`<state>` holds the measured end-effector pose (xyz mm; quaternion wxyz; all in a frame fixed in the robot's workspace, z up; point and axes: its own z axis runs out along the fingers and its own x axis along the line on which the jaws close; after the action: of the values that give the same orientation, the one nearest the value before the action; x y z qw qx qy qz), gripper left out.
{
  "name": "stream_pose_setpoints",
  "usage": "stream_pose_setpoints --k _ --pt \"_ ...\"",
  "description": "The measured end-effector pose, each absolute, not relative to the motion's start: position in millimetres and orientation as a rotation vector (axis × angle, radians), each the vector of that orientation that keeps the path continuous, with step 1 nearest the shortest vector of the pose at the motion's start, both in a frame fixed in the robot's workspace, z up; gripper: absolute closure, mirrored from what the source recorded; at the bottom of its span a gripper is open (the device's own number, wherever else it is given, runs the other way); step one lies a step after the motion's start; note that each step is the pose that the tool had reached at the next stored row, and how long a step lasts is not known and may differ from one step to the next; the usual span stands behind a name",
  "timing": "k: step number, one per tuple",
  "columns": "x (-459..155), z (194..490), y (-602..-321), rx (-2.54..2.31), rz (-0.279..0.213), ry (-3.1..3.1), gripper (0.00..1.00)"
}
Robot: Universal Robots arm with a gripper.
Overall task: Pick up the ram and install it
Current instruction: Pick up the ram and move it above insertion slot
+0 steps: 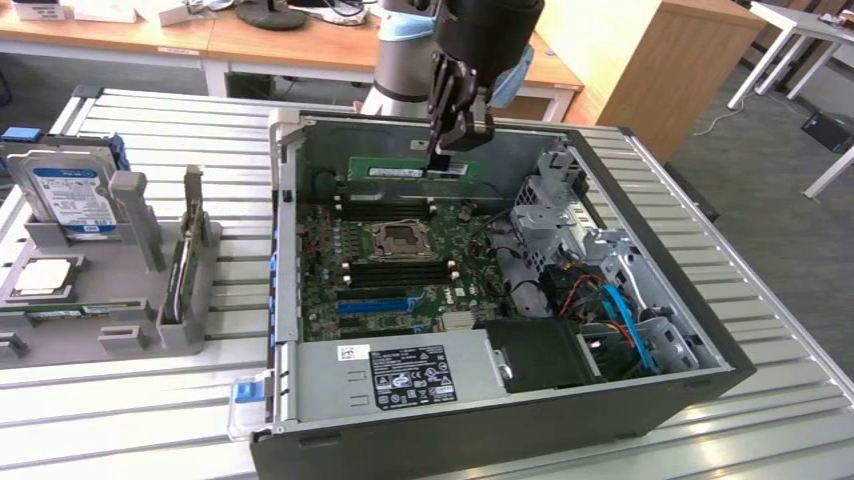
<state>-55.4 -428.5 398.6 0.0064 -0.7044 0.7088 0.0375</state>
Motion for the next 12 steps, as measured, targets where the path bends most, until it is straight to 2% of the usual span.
stream_pose_setpoints --k 12 --pt "-55.3 394.5 -421.2 -2.204 0.117 2.218 0.88"
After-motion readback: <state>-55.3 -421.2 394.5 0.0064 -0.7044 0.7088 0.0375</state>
